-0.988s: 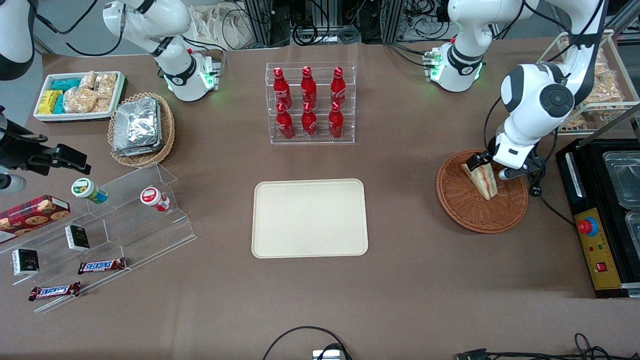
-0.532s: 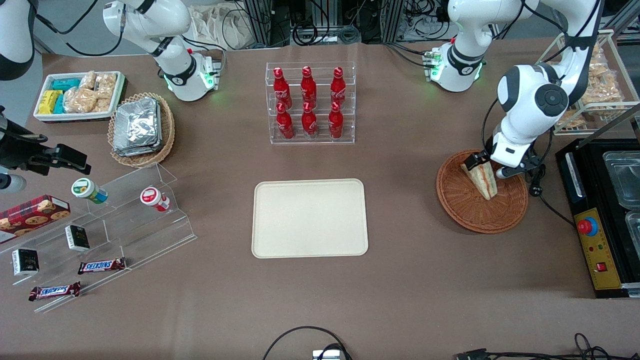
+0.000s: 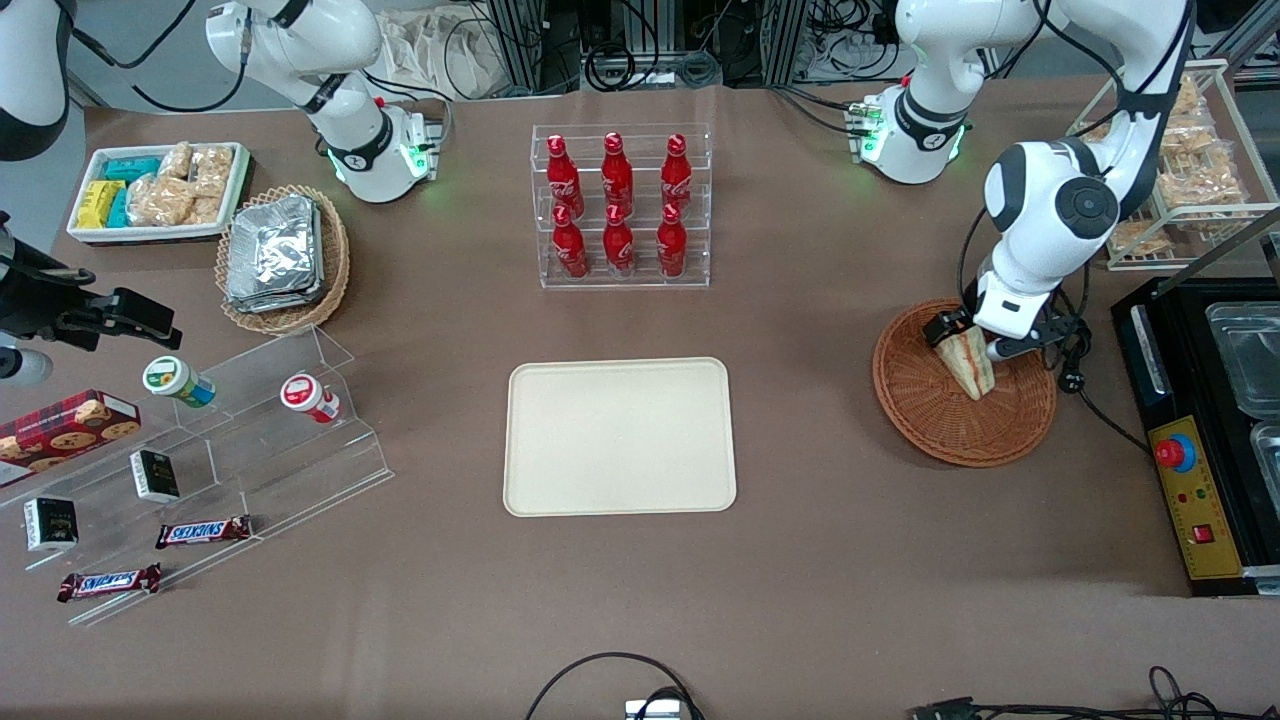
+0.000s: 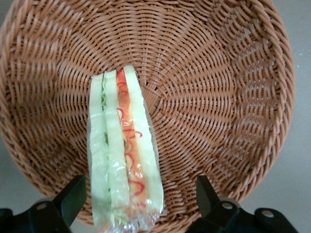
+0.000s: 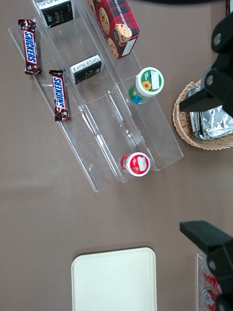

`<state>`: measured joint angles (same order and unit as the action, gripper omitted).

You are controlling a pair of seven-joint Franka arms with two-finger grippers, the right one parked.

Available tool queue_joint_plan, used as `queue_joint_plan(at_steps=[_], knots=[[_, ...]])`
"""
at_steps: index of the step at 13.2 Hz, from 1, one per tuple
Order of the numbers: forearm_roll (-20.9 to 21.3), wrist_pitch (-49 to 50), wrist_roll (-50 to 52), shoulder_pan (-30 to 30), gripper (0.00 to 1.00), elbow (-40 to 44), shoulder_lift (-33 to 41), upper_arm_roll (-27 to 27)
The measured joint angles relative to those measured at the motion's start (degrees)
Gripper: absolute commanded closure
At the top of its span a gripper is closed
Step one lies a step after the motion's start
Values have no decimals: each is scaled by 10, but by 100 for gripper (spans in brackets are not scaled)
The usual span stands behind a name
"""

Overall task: Place sandwich from basket to tray
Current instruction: 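Lower the left gripper and close it on the wrapped sandwich, then lift the sandwich and carry it with the left gripper to the tray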

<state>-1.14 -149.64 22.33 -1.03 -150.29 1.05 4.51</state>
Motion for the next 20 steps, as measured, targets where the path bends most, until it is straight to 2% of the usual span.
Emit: queue_joint_plan(at_steps=[1,2,4,5,6,8,14,20], knots=[[0,-13,0,0,3,-2,-8,0],[0,-25,0,0,12,-4,-17,-1],[0,-41,0,0,57,-5,-32,-1],[0,-42,0,-1,72,-5,-35,-2],[0,-42,0,-1,81,-5,-35,-3],[0,-42,0,-1,87,-6,-35,-4],[0,-33,0,-1,87,-2,-27,-3],[12,130,-6,3,87,68,64,24]])
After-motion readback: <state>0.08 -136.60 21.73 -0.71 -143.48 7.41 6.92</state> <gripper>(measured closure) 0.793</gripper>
